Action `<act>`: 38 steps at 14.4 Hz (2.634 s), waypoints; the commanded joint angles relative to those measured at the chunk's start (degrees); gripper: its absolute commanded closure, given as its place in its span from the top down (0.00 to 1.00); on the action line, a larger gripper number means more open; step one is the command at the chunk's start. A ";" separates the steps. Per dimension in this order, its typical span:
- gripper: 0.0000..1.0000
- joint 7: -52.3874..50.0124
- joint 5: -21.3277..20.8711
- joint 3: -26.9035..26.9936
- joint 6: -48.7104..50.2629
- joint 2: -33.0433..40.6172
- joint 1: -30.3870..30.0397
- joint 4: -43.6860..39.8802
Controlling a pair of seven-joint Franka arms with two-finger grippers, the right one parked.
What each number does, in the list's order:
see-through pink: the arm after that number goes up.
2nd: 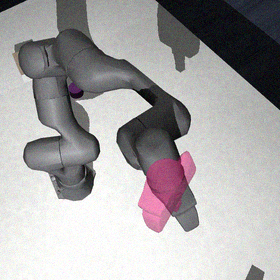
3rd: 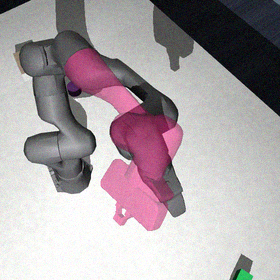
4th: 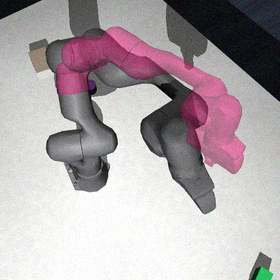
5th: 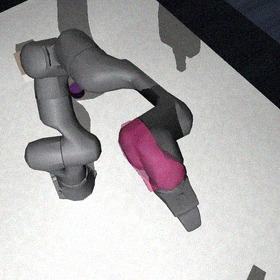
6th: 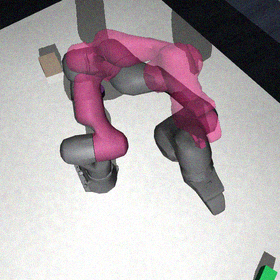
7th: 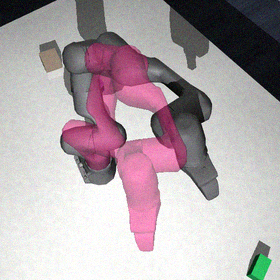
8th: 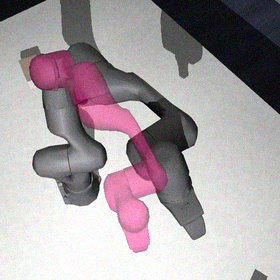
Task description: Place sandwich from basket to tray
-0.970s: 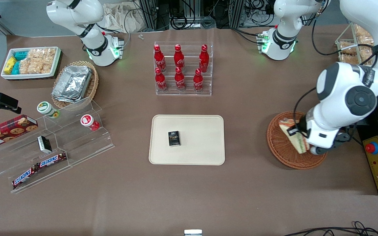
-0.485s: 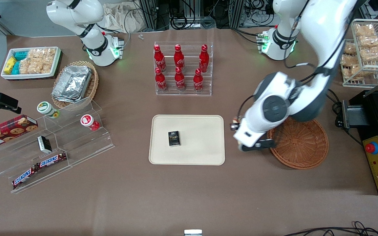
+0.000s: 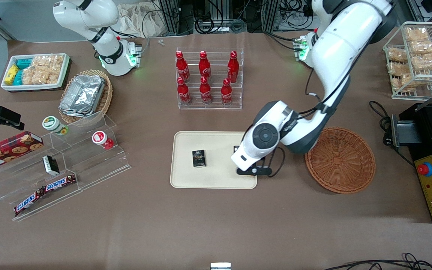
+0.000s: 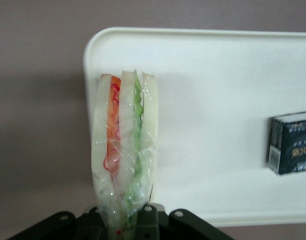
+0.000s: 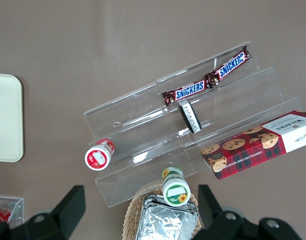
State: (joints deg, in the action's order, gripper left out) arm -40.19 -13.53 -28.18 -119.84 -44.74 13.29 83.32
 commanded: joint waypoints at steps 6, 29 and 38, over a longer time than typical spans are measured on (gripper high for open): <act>0.99 -0.24 -3.09 0.50 -0.50 -1.60 -0.09 -2.99; 0.99 42.27 16.96 7.77 17.97 54.50 -25.94 30.41; 0.99 42.13 11.69 11.04 27.64 43.80 -25.94 14.43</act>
State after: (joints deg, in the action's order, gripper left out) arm 2.57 -0.18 -16.78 -95.57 4.64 -12.60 105.55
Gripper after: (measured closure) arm 0.004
